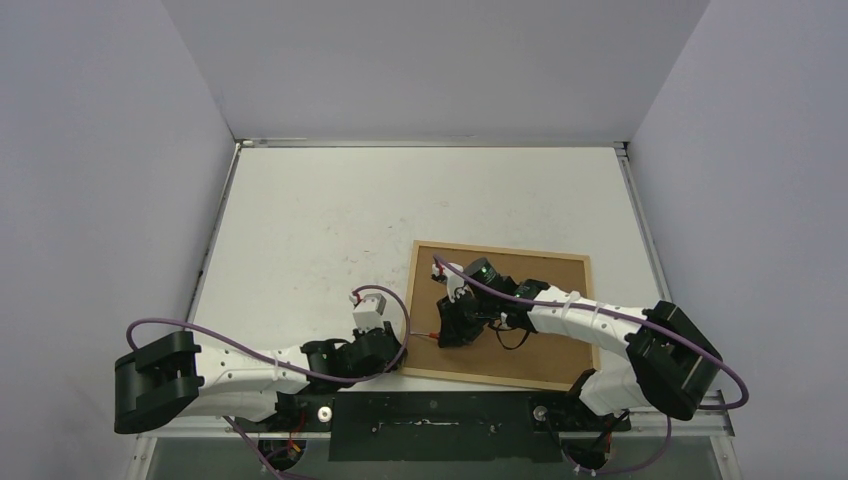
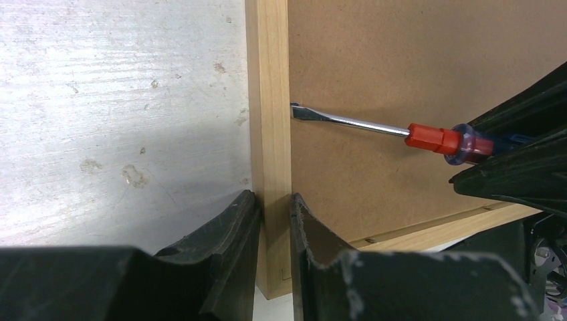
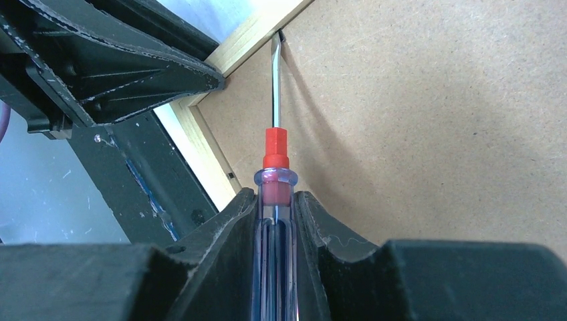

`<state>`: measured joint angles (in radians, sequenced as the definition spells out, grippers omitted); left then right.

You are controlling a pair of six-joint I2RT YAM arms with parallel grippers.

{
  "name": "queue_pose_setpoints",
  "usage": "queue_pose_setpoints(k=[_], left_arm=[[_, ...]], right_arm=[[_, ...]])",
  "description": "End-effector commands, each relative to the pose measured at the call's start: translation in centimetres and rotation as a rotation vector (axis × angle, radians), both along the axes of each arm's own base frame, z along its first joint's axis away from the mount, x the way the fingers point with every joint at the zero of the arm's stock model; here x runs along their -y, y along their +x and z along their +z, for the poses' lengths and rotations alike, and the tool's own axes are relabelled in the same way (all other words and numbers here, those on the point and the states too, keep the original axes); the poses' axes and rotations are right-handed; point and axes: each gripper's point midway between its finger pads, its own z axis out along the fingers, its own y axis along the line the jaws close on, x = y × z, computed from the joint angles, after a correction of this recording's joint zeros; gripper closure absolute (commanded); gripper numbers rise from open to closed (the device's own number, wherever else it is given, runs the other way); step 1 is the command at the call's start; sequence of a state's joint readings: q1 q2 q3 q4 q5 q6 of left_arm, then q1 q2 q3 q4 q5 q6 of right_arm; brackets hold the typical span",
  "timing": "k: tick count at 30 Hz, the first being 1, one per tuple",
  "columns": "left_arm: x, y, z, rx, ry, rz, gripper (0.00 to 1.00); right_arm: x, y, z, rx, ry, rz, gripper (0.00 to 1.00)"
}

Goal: Take the photo out of the frame
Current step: Release the photo frame item from the photo frame.

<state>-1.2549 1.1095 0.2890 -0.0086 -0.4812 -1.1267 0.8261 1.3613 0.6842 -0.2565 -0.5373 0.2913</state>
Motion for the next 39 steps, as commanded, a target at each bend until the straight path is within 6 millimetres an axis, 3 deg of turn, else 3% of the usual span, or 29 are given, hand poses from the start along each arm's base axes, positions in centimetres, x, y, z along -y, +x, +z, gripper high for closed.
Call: queue_pose_setpoints(k=[1, 14, 18, 31, 39], left_arm=[[-6.1, -2.2, -4.7, -0.101, 0.272, -0.002, 1.00], [-6.2, -2.1, -4.6, -0.099, 0.264, 0.004, 1.00], [-6.2, -2.2, -4.6, -0.100, 0.265, 0.002, 1.00], [-6.1, -2.3, -4.6, -0.106, 0.266, -0.003, 1.00], [-5.9, -2.3, -4.9, -0.105, 0.264, -0.016, 1.00]], right_arm=[[-0.2, 0.8, 1.9, 0.057, 0.011, -0.006, 1.00], [0.1, 0.8, 1.0, 0.022, -0.033, -0.015, 1.00], [0.1, 0.9, 1.7, 0.033, -0.014, -0.021, 1.00], [-1.5, 0.4, 0.2, -0.058, 0.046, 0.029, 1.00], [-2.9, 0.5, 1.5, -0.086, 0.139, 0.056, 1.00]])
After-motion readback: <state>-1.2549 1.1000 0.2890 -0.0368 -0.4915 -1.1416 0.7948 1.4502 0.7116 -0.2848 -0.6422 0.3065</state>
